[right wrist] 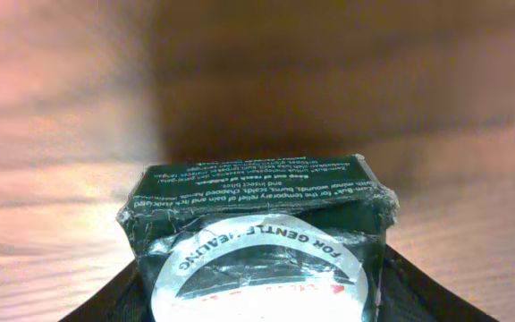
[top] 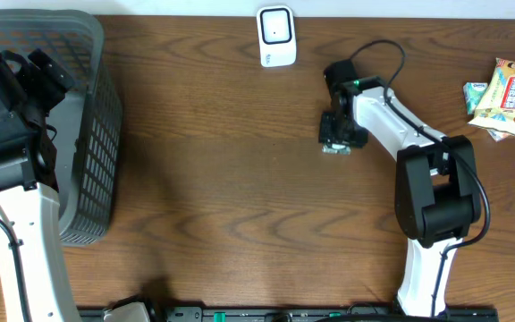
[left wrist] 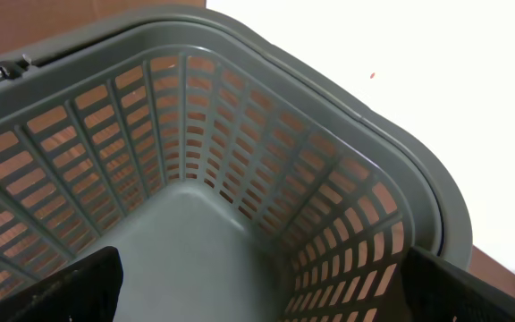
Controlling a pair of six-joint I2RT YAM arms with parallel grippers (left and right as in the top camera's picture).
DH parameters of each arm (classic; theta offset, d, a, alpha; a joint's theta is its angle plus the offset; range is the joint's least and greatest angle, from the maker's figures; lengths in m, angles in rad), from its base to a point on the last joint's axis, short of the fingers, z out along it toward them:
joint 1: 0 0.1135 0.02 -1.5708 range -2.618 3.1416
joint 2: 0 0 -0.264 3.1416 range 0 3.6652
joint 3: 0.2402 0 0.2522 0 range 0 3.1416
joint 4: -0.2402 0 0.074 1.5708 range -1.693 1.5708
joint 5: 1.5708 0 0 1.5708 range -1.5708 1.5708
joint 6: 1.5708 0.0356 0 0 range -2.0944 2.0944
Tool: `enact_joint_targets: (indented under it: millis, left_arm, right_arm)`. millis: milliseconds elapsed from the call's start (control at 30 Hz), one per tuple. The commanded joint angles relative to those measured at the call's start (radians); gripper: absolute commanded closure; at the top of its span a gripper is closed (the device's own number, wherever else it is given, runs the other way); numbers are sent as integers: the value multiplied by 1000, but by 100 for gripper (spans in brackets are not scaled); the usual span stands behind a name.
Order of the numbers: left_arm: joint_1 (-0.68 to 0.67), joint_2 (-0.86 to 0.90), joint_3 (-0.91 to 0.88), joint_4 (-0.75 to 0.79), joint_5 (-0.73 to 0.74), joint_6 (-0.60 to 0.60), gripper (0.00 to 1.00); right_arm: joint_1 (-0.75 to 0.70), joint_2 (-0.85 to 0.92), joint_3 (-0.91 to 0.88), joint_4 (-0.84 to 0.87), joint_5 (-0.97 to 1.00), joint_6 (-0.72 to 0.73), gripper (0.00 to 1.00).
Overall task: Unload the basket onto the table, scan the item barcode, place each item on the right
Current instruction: 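Lift the tin and hold its barcode side at the scanner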
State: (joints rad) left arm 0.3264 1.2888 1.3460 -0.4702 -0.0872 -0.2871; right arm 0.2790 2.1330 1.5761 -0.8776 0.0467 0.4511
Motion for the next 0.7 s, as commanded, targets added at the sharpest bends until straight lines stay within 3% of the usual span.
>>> enact_joint_targets:
  millis: [0, 400, 667]
  left_arm:
    - [5, 5, 16, 0, -3, 10, 2]
    - [5, 5, 16, 0, -2, 10, 2]
    - [5, 5, 16, 0, -3, 10, 2]
  right_arm:
    - [7, -1, 93, 25, -5, -55, 57]
    - [31, -1, 252, 349, -32, -79, 61]
    - [53, 23, 370, 500, -31, -146, 57]
